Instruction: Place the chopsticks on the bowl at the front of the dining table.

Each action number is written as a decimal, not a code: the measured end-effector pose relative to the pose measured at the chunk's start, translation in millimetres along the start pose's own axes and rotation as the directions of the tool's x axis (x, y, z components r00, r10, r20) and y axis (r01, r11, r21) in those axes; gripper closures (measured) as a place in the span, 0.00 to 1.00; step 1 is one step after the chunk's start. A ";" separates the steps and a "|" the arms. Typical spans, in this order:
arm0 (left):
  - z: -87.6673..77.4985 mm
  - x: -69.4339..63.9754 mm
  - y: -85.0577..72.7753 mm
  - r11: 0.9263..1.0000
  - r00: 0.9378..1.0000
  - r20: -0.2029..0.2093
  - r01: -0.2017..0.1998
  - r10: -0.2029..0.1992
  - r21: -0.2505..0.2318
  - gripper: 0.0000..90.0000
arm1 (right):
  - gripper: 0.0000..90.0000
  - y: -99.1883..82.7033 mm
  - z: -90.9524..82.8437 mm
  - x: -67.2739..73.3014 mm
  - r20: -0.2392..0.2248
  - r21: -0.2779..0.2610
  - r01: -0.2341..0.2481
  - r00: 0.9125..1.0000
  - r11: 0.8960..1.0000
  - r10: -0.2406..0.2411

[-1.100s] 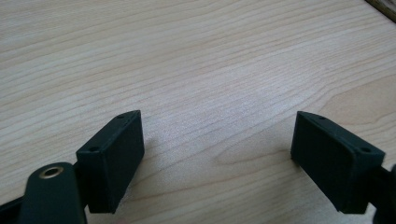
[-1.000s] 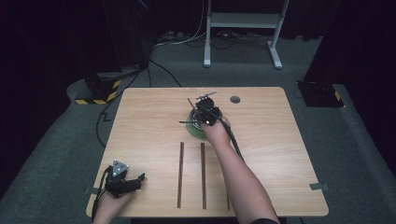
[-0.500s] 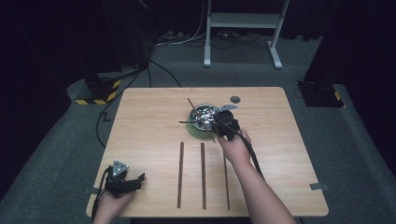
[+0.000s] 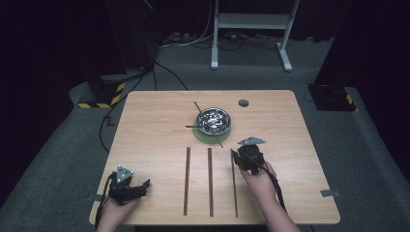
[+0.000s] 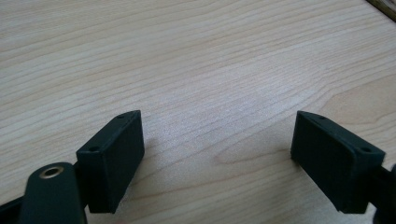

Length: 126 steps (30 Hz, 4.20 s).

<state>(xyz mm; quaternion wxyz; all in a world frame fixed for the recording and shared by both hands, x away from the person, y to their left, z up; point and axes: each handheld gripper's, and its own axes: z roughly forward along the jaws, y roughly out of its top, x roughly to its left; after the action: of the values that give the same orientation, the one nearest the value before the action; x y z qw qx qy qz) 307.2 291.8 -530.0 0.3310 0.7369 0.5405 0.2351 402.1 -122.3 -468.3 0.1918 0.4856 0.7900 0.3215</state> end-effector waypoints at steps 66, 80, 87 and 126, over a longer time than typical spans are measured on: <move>0.0 0.0 0.0 1.000 1.000 0.000 -0.001 0.001 -0.001 0.19 | 0.89 -43.9 12.4 -7.2 0.029 0.093 0.028 0.999 0.995 -0.031; 0.0 0.0 0.0 1.000 1.000 0.000 -0.001 0.001 -0.001 0.19 | 0.87 -46.6 11.0 -5.7 0.042 0.085 0.041 0.998 0.996 -0.045; 0.0 0.0 0.0 1.000 1.000 0.000 -0.001 0.001 0.000 0.19 | 0.94 -47.1 11.2 -3.3 0.044 0.080 0.064 0.997 0.995 -0.068; -0.5 0.6 0.0 1.000 1.000 0.001 -0.005 0.005 0.006 0.19 | 0.94 56.7 13.1 -5.6 0.048 -0.025 0.059 0.997 0.998 -0.058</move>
<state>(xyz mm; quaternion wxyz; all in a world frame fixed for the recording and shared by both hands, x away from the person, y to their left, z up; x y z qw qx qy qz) 307.0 292.4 -529.7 0.3286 0.7394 0.5390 0.2341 449.2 -104.8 -438.4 0.2262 0.4672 0.7948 0.3144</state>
